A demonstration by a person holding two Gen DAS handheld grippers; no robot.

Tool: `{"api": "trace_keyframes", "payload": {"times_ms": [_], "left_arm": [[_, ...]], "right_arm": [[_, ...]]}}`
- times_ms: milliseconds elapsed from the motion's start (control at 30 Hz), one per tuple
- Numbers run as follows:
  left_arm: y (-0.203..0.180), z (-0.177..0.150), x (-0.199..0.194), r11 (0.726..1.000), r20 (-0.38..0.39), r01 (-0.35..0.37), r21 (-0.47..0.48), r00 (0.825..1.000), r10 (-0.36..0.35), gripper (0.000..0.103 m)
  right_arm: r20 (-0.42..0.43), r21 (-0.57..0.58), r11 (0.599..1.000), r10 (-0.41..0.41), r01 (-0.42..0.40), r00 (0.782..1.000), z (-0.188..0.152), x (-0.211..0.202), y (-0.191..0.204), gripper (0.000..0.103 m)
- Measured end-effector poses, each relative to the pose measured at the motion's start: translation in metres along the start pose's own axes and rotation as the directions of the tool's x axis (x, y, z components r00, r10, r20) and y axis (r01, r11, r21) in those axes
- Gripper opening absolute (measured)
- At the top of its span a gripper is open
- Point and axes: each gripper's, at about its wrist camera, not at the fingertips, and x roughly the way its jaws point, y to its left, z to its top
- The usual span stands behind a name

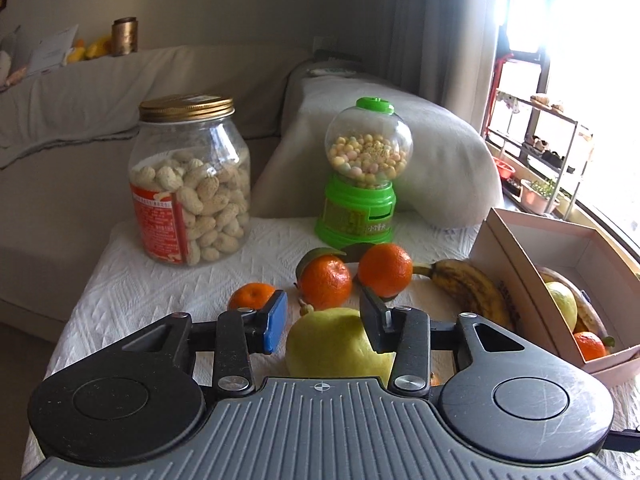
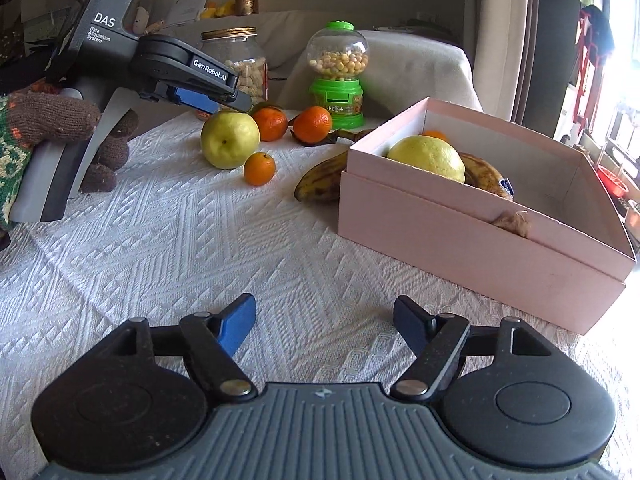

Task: Organize fruits
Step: 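Move the left gripper to the yellow pear on the table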

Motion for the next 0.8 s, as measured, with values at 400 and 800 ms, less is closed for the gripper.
{"api": "trace_keyframes", "payload": {"times_ms": [400, 800], "left_arm": [[-0.003, -0.034, -0.052, 0.998, -0.027, 0.060, 0.027, 0.998, -0.059, 0.045], [-0.016, -0.049, -0.075, 0.989, -0.041, 0.138, 0.050, 0.990, -0.136, 0.045]], "right_arm": [[-0.004, 0.010, 1.000, -0.007, 0.007, 1.000, 0.002, 0.003, -0.002, 0.080], [-0.003, 0.027, 0.999, -0.017, 0.017, 1.000, 0.000, 0.003, -0.003, 0.082]]}}
